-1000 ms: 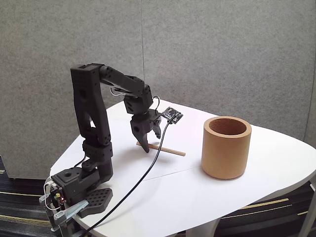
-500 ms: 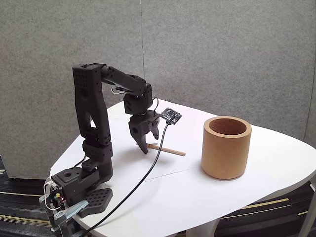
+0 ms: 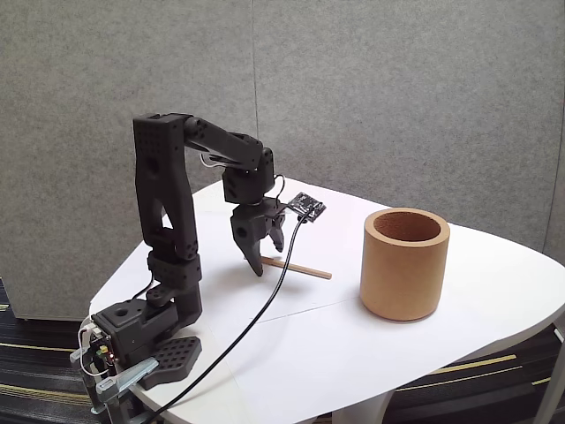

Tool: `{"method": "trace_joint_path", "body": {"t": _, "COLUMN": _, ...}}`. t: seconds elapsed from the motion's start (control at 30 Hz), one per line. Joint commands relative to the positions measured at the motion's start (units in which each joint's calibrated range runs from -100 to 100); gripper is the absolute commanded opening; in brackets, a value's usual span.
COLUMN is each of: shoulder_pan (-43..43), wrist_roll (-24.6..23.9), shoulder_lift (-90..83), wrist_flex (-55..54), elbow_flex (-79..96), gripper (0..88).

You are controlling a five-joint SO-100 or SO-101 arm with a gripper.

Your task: Grab the pen and put it in the pen holder.

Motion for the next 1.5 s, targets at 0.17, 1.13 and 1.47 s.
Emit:
{"method": "trace_joint_path", "body": {"t": 0.17, "shoulder_pan": 0.3, "wrist_roll": -0.1, "shoulder_lift": 5.1, "wrist_flex": 5.0, "elbow_flex": -3.3, "gripper": 33.7}}
{"method": "trace_joint_path", "body": {"t": 1.13, "shoulder_pan": 0.3, "wrist_roll": -0.1, "shoulder_lift": 19.1, "wrist_flex": 14.4, "elbow_flex": -18.1, "gripper": 0.7}}
{"method": "trace_joint_path", "body": {"t": 1.47, "shoulder_pan": 0.3, "wrist_roll": -0.1, "shoulder_lift": 18.6, "wrist_flex": 14.4, "elbow_flex": -18.1, "gripper": 0.7}}
